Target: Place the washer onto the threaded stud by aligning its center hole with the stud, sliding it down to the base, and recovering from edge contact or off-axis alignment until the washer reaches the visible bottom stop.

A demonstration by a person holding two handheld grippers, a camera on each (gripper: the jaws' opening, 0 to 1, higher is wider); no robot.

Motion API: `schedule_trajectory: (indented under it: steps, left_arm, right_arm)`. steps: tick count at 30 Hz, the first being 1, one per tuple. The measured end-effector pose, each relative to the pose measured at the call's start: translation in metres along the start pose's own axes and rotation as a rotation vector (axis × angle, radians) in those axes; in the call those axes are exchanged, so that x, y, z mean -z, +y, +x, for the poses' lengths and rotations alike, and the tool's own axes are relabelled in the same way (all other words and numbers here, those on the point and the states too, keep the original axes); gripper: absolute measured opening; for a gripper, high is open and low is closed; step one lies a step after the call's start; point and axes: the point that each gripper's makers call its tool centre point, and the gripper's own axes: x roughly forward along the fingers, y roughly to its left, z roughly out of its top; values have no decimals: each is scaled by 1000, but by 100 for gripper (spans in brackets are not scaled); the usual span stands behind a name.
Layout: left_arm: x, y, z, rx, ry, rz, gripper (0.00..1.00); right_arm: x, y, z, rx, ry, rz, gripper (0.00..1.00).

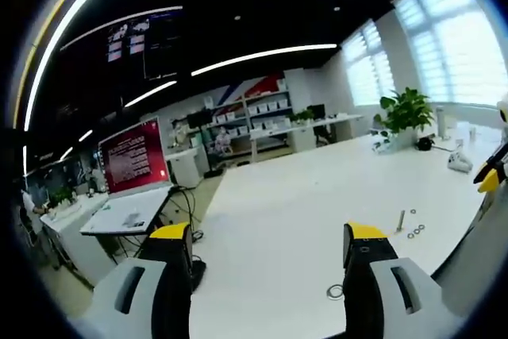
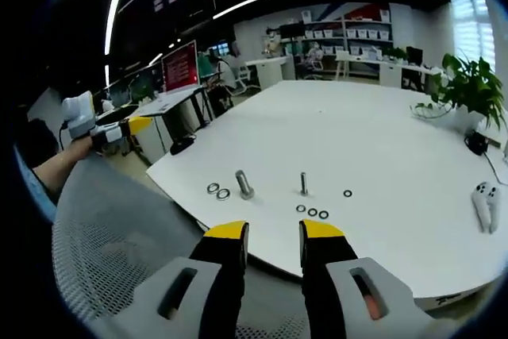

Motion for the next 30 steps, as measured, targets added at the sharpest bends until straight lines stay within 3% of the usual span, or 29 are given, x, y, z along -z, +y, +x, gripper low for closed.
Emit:
schedule_trajectory:
  steps: [5,9,12,14,19,24,27,30]
  left_arm:
    - [9,0,1,-9,57,22,72]
    - [10,-2,0,-5,65,24,67]
    - [10,4,0,-41,75,77,68]
    - [7,2,0,-34,58,67,71]
    - [7,1,-2,-23,53,54,62]
    - [8,-15,-2,65,58,98,64]
    - [10,-17,-3,91,70,57,68]
    - [3,-14,-7,101,11,15,68]
  right_arm:
    - [-2,6,0,-37,-13,-15,28]
    - [-17,2,-5,-6,-115,-15,28]
    - [-11,6,-2,-32,-72,-21,28]
    - [-11,5,-2,-32,-77,-15,28]
    - [-13,-2,-4,12,-94,19,28]
    - [-9,-2,-2,9,-70,31,26]
    - [-6,0,-1,-2,-49,41,26]
    - [-6,-2,-2,16,-51,49,25]
